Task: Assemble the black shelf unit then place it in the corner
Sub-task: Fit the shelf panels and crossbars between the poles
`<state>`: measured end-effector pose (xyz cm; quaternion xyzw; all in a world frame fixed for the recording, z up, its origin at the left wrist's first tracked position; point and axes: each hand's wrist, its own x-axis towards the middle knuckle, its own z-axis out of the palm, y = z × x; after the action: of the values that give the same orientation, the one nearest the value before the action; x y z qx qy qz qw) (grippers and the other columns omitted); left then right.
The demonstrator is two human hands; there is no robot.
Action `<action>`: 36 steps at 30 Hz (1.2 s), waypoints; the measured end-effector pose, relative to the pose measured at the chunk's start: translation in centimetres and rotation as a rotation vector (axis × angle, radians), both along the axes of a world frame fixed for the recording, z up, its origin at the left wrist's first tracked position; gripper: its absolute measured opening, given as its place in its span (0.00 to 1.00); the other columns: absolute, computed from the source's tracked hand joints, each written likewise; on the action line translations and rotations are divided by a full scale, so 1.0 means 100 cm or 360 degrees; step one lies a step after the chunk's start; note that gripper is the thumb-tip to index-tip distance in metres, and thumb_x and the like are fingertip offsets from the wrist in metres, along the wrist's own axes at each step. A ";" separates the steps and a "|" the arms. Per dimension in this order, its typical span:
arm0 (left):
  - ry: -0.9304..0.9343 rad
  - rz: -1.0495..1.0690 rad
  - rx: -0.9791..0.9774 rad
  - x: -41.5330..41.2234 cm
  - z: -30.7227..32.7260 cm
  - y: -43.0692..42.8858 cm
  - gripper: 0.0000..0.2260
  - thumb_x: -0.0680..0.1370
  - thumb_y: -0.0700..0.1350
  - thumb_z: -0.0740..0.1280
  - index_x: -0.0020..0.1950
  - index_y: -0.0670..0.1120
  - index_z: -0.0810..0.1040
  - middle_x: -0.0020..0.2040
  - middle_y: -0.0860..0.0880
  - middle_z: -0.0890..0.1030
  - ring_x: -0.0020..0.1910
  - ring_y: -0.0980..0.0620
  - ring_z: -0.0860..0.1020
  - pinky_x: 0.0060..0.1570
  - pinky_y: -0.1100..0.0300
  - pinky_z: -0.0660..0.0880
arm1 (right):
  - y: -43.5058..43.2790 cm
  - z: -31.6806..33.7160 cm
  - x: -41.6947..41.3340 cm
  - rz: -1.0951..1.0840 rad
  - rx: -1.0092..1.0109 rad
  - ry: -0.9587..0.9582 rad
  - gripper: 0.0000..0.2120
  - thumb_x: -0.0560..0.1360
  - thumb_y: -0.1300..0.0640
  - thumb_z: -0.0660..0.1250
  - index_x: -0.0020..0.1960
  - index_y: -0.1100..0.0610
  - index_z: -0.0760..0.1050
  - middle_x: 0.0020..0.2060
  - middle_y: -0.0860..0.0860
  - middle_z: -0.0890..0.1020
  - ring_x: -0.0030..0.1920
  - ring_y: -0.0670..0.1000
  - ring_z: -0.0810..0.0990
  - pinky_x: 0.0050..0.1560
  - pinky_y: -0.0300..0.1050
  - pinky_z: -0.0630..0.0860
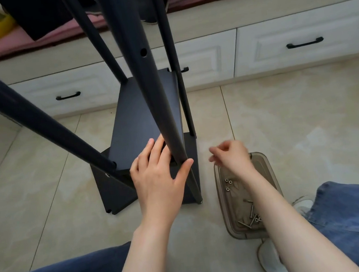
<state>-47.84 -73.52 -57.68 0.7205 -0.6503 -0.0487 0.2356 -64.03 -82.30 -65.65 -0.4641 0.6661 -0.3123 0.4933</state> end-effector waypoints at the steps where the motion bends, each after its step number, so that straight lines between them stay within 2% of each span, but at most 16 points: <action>1: 0.0009 0.0000 0.0027 0.000 0.003 0.000 0.27 0.78 0.64 0.58 0.74 0.55 0.73 0.75 0.55 0.72 0.79 0.51 0.61 0.73 0.52 0.54 | 0.003 0.011 0.009 0.0078 -0.0018 -0.0193 0.08 0.79 0.52 0.67 0.47 0.56 0.78 0.34 0.48 0.86 0.37 0.45 0.84 0.42 0.41 0.79; 3: 0.0013 -0.0011 0.0078 0.000 0.008 0.000 0.27 0.78 0.64 0.58 0.75 0.56 0.72 0.76 0.56 0.70 0.79 0.52 0.59 0.73 0.51 0.54 | 0.011 0.023 0.028 0.0210 -0.0020 -0.0453 0.08 0.80 0.51 0.65 0.48 0.55 0.76 0.37 0.49 0.86 0.40 0.44 0.85 0.40 0.37 0.79; 4: 0.0008 -0.0022 0.0096 0.001 0.011 0.001 0.27 0.78 0.64 0.59 0.75 0.56 0.71 0.76 0.57 0.70 0.79 0.53 0.59 0.73 0.51 0.54 | 0.015 0.024 0.035 0.0267 -0.0030 -0.0471 0.09 0.81 0.50 0.64 0.48 0.55 0.76 0.40 0.50 0.85 0.41 0.46 0.84 0.41 0.38 0.80; 7: -0.0008 -0.0036 0.0115 0.003 0.022 -0.003 0.25 0.77 0.62 0.66 0.73 0.57 0.74 0.73 0.58 0.74 0.76 0.52 0.63 0.74 0.49 0.55 | 0.025 0.023 0.047 0.0383 -0.0055 -0.0402 0.08 0.81 0.51 0.62 0.47 0.55 0.74 0.39 0.50 0.80 0.39 0.45 0.79 0.37 0.35 0.74; 11: -0.0036 -0.0016 0.0255 0.009 0.039 -0.020 0.22 0.71 0.62 0.74 0.64 0.59 0.81 0.63 0.59 0.77 0.67 0.50 0.68 0.74 0.36 0.60 | 0.023 0.025 0.053 0.0362 -0.0124 -0.0356 0.06 0.81 0.58 0.62 0.45 0.55 0.71 0.35 0.47 0.77 0.30 0.37 0.78 0.27 0.27 0.69; 14: -0.0018 -0.0051 0.0308 0.016 0.045 -0.027 0.20 0.71 0.61 0.76 0.60 0.59 0.83 0.62 0.59 0.76 0.66 0.49 0.67 0.71 0.34 0.63 | 0.018 0.028 0.061 0.0384 -0.0146 -0.0251 0.06 0.81 0.57 0.62 0.45 0.54 0.70 0.37 0.48 0.77 0.31 0.38 0.77 0.28 0.28 0.68; 16: 0.0032 -0.0069 0.0313 0.025 0.047 -0.029 0.19 0.71 0.60 0.76 0.60 0.58 0.83 0.64 0.59 0.74 0.68 0.49 0.66 0.71 0.34 0.63 | 0.014 0.030 0.067 0.0428 -0.0158 -0.0159 0.06 0.81 0.55 0.61 0.46 0.54 0.70 0.39 0.48 0.77 0.36 0.41 0.76 0.32 0.32 0.70; 19: 0.0070 -0.0086 0.0371 0.041 0.053 -0.033 0.23 0.72 0.61 0.75 0.65 0.58 0.81 0.72 0.57 0.70 0.77 0.45 0.62 0.74 0.33 0.60 | 0.007 0.038 0.080 0.0430 -0.0188 -0.0092 0.08 0.82 0.52 0.61 0.48 0.55 0.71 0.42 0.50 0.78 0.43 0.49 0.78 0.41 0.42 0.76; 20: 0.0044 -0.0091 0.0412 0.047 0.056 -0.035 0.26 0.72 0.63 0.74 0.68 0.58 0.77 0.73 0.57 0.69 0.78 0.43 0.61 0.74 0.33 0.60 | 0.006 0.041 0.085 0.0419 -0.0215 -0.0075 0.08 0.82 0.51 0.61 0.48 0.55 0.71 0.42 0.50 0.78 0.43 0.48 0.79 0.41 0.41 0.77; 22: -0.0017 -0.0095 0.0493 0.061 0.062 -0.038 0.33 0.73 0.65 0.72 0.76 0.61 0.68 0.75 0.57 0.68 0.79 0.43 0.61 0.74 0.35 0.63 | 0.003 0.047 0.095 0.0398 -0.0276 -0.0091 0.09 0.82 0.53 0.62 0.47 0.57 0.72 0.39 0.49 0.78 0.36 0.42 0.81 0.31 0.30 0.73; 23: -0.0035 -0.0090 0.0517 0.069 0.064 -0.039 0.35 0.73 0.66 0.71 0.78 0.62 0.64 0.76 0.57 0.68 0.79 0.44 0.62 0.74 0.39 0.65 | 0.002 0.050 0.100 0.0394 -0.0294 -0.0131 0.09 0.82 0.54 0.62 0.46 0.58 0.71 0.38 0.49 0.78 0.32 0.39 0.80 0.26 0.27 0.69; 25: -0.0034 -0.0082 0.0525 0.086 0.067 -0.041 0.36 0.72 0.67 0.71 0.78 0.63 0.64 0.76 0.58 0.68 0.76 0.48 0.65 0.71 0.48 0.66 | 0.001 0.054 0.111 0.0418 -0.0327 -0.0165 0.09 0.82 0.55 0.63 0.45 0.58 0.71 0.37 0.49 0.79 0.29 0.33 0.78 0.24 0.25 0.67; 27: 0.0035 -0.0067 0.0523 0.104 0.068 -0.043 0.36 0.70 0.69 0.71 0.76 0.64 0.66 0.75 0.59 0.68 0.74 0.52 0.68 0.67 0.54 0.67 | -0.001 0.056 0.121 0.0475 -0.0364 -0.0131 0.09 0.81 0.53 0.63 0.45 0.56 0.71 0.39 0.52 0.81 0.33 0.38 0.82 0.31 0.31 0.75; 30: 0.0196 -0.0074 0.0519 0.129 0.069 -0.046 0.37 0.68 0.68 0.72 0.75 0.61 0.69 0.74 0.56 0.71 0.73 0.53 0.69 0.69 0.56 0.67 | -0.006 0.058 0.134 0.0537 -0.0348 -0.0173 0.09 0.81 0.50 0.64 0.46 0.55 0.72 0.41 0.54 0.85 0.41 0.51 0.86 0.46 0.50 0.81; 32: 0.0362 -0.0079 0.0467 0.143 0.068 -0.047 0.36 0.68 0.66 0.73 0.74 0.58 0.72 0.74 0.54 0.72 0.74 0.55 0.68 0.73 0.56 0.66 | -0.010 0.057 0.140 0.0624 -0.0339 -0.0201 0.10 0.81 0.49 0.63 0.48 0.55 0.72 0.37 0.52 0.86 0.42 0.48 0.86 0.48 0.49 0.81; 36: 0.0593 -0.0018 0.0472 0.169 0.061 -0.052 0.33 0.71 0.61 0.75 0.74 0.58 0.72 0.75 0.57 0.71 0.74 0.56 0.68 0.75 0.51 0.66 | -0.018 0.052 0.154 0.0744 -0.0184 -0.0383 0.11 0.83 0.48 0.59 0.51 0.55 0.73 0.39 0.48 0.86 0.42 0.43 0.85 0.43 0.35 0.75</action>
<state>-30.90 -78.74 -51.57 0.7222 -0.5854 -0.2769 0.2429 -48.66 -84.06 -60.42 -0.5923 0.4584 -0.2804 0.6004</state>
